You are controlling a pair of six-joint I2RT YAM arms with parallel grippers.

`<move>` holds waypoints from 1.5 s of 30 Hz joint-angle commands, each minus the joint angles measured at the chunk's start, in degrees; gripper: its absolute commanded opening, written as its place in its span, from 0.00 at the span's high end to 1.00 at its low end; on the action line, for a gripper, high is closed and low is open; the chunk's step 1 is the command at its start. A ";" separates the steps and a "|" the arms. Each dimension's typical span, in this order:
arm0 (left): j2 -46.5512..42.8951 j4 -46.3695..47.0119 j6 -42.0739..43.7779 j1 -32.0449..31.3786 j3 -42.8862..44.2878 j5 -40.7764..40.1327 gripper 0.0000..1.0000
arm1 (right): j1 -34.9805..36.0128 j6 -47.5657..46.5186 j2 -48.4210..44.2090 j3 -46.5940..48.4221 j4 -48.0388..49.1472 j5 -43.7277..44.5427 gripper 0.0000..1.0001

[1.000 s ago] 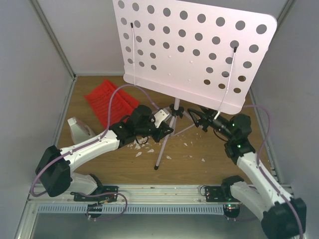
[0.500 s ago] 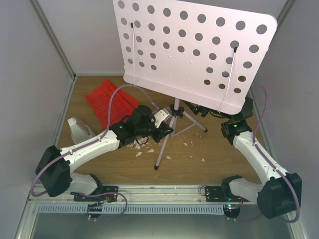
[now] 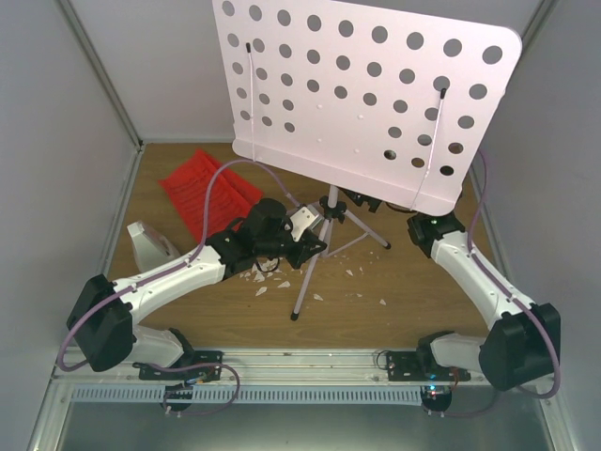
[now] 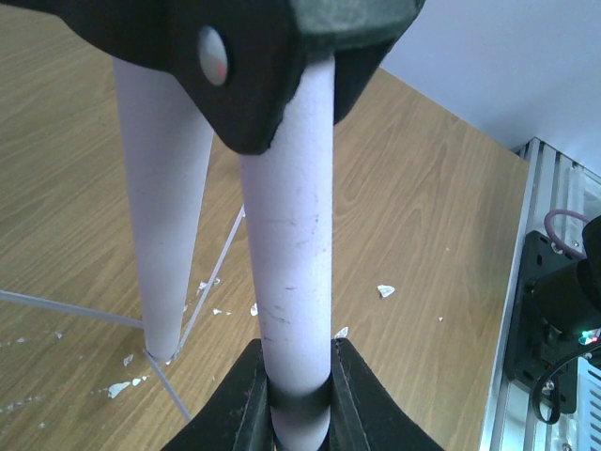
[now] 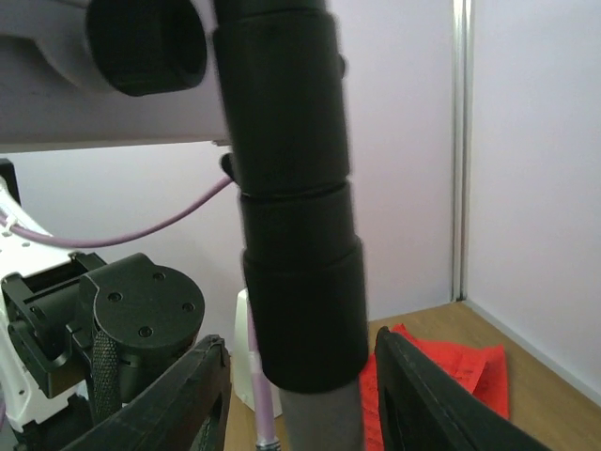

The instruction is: Pack up the instrument practice props

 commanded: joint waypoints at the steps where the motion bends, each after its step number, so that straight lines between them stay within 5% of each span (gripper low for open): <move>1: 0.07 -0.39 3.39 -1.57 0.79 1.64 1.00 | 1.86 -3.16 0.80 2.70 -3.23 -1.36 0.58; 5: -0.02 -0.43 3.41 -1.62 0.79 1.44 1.00 | 2.85 -4.80 1.11 2.70 -4.25 -0.54 0.67; 12: -1.44 1.93 2.59 -1.66 -0.55 0.95 1.00 | 3.38 -6.12 -0.68 0.74 -4.70 1.45 0.99; 45: -8.87 15.60 -3.12 -1.66 12.19 -6.44 1.00 | 5.69 -4.31 -9.71 -9.44 -1.63 7.45 0.99</move>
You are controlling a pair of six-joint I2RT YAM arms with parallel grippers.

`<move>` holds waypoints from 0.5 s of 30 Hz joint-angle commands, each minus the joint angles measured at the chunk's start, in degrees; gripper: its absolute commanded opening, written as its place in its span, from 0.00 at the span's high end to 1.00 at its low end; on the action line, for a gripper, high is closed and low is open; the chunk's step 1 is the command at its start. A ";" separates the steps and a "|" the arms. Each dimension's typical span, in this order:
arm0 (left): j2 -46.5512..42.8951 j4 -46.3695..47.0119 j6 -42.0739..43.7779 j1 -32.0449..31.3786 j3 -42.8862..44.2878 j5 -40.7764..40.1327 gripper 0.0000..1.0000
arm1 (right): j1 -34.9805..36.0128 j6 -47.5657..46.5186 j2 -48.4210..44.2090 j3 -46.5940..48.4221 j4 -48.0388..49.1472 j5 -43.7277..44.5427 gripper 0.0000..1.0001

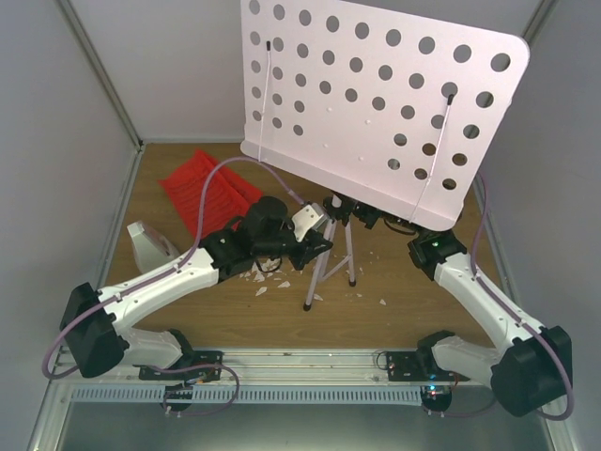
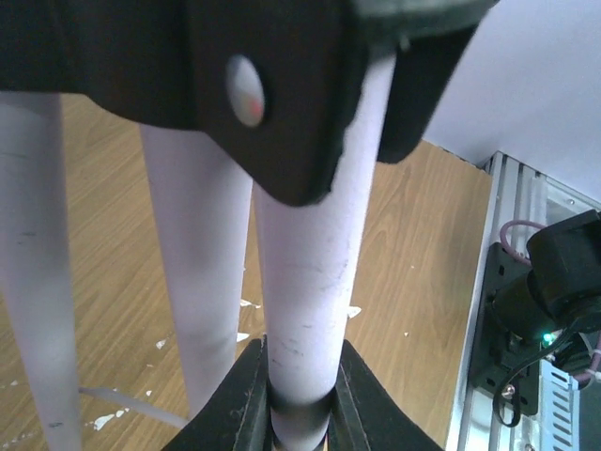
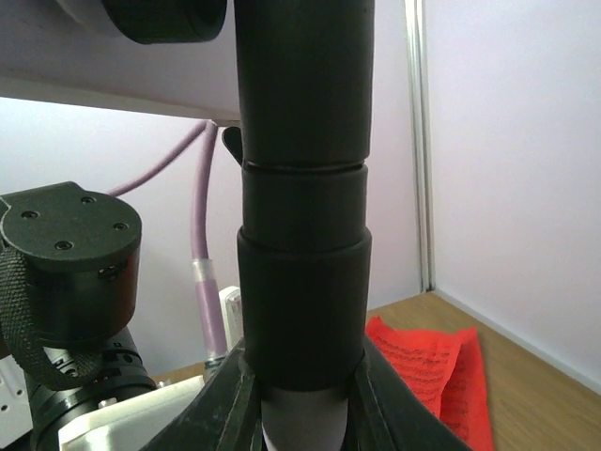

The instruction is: Pack up the instrument practice props

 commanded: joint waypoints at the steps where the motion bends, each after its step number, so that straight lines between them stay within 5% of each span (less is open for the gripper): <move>1: -5.83 19.59 -3.26 1.12 7.58 -4.79 1.00 | 1.48 -0.71 -1.84 -1.53 1.26 -2.15 0.99; 15: -3.93 20.91 -2.32 1.12 12.54 -6.94 1.00 | 3.76 2.68 -3.97 -6.64 5.48 2.07 0.99</move>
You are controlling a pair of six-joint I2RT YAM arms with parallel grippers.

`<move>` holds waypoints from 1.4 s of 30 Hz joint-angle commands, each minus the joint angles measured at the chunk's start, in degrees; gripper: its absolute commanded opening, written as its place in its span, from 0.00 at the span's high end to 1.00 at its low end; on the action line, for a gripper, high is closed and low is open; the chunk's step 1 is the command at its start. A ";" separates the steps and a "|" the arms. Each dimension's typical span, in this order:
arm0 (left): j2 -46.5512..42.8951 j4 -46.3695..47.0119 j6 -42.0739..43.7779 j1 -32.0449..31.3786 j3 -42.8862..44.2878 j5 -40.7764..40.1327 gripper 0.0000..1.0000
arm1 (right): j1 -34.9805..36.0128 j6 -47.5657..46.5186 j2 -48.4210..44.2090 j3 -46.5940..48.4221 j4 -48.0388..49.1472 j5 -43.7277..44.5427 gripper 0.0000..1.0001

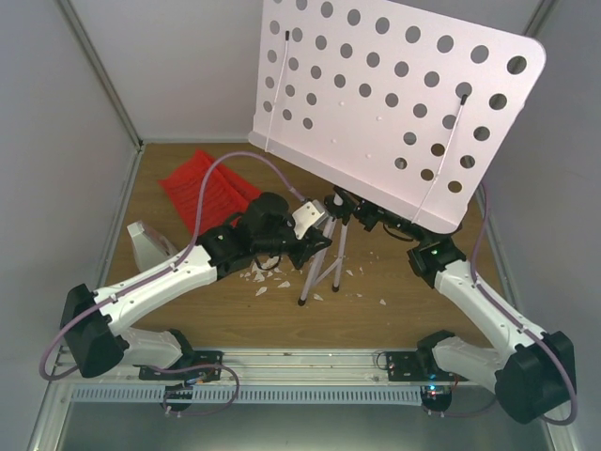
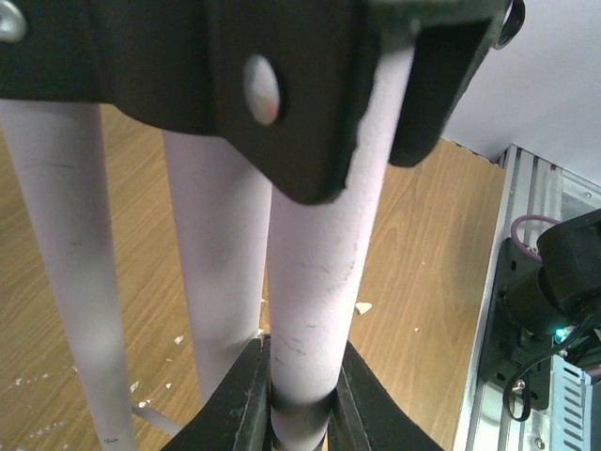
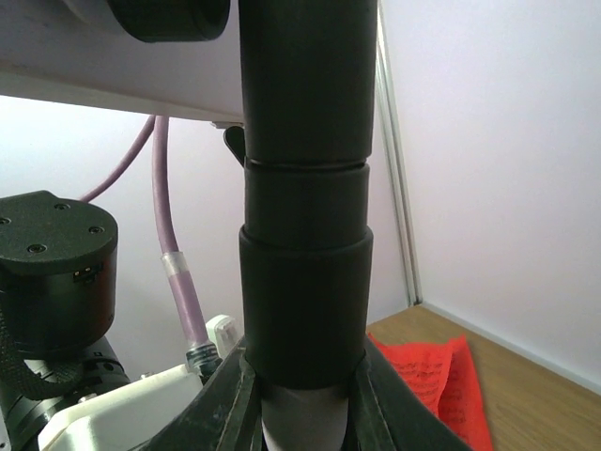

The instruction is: Pack up the instrument practice props

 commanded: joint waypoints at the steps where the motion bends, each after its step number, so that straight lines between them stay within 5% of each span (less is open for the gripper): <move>1: -3.57 25.97 -4.06 1.47 8.85 -4.50 1.00 | 2.40 -1.12 -1.91 -3.42 2.88 -3.73 0.99; 11: -3.61 28.58 -4.15 1.29 9.71 -4.95 1.00 | 5.16 1.67 -4.02 -7.71 4.10 5.09 1.00; 20: -0.36 14.26 1.93 1.29 14.97 -4.55 1.00 | 8.28 12.62 -11.75 -18.39 9.81 26.35 0.99; 31: -0.61 12.59 2.28 -0.30 5.98 -7.56 1.00 | 11.06 22.36 -11.94 -29.25 16.05 43.57 1.00; 42: 1.68 12.61 2.07 -1.58 1.85 -12.20 1.00 | 11.11 32.11 -9.46 -31.57 7.47 50.93 0.99</move>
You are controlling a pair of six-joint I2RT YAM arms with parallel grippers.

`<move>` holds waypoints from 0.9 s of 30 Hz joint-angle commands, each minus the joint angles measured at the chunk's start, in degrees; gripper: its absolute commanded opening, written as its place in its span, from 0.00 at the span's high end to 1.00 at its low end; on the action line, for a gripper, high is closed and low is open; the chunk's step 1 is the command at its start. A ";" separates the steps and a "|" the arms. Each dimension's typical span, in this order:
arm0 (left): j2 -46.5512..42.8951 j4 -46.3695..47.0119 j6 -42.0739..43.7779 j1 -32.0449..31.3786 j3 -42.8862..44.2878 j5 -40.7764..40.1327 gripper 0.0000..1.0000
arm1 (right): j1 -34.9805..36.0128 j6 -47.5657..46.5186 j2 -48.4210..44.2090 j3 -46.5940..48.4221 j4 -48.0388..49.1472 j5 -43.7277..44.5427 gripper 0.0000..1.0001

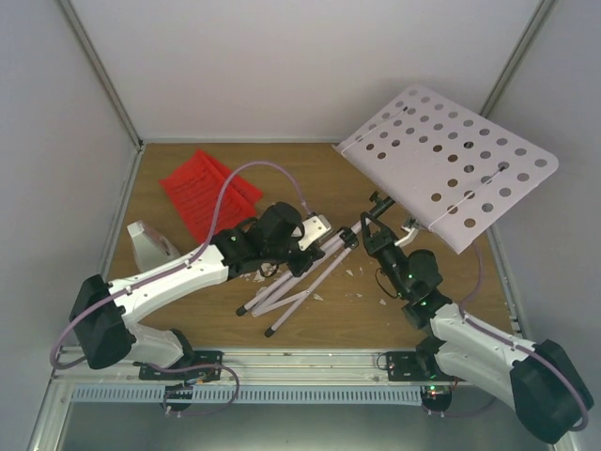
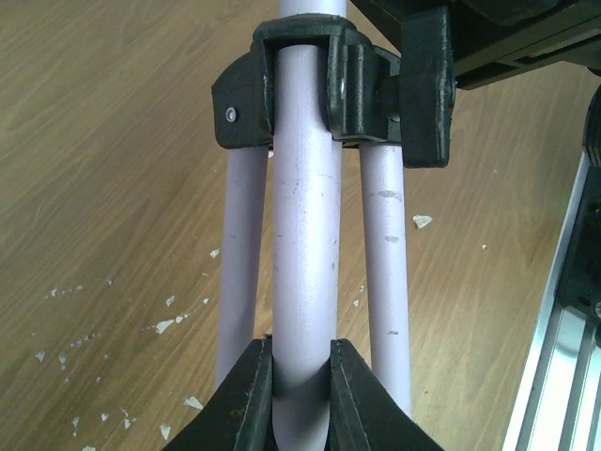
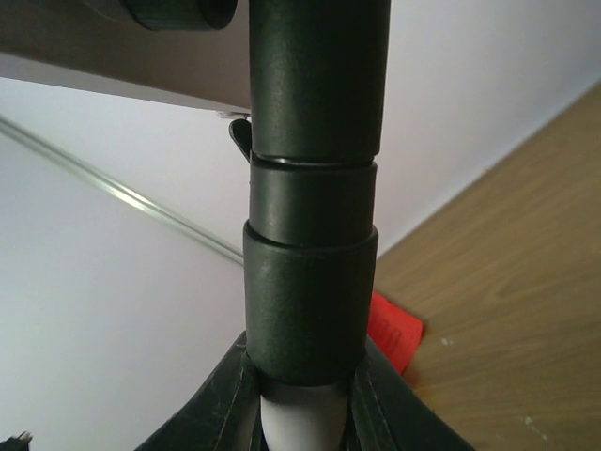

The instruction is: Pack up the instrument practice props

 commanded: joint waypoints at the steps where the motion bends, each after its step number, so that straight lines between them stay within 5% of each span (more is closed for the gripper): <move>1: -1.56 20.58 -3.01 0.26 1.79 -6.09 1.00 | 0.83 -1.29 0.11 -1.19 -5.97 3.23 1.00; 10: 1.67 19.88 -2.88 -0.23 0.46 -8.23 1.00 | 0.87 8.42 0.62 -3.70 -13.14 7.45 0.99; 27: 5.68 23.97 -6.21 -1.75 -6.13 -4.93 1.00 | 0.83 14.20 8.29 -6.51 -10.63 8.23 1.00</move>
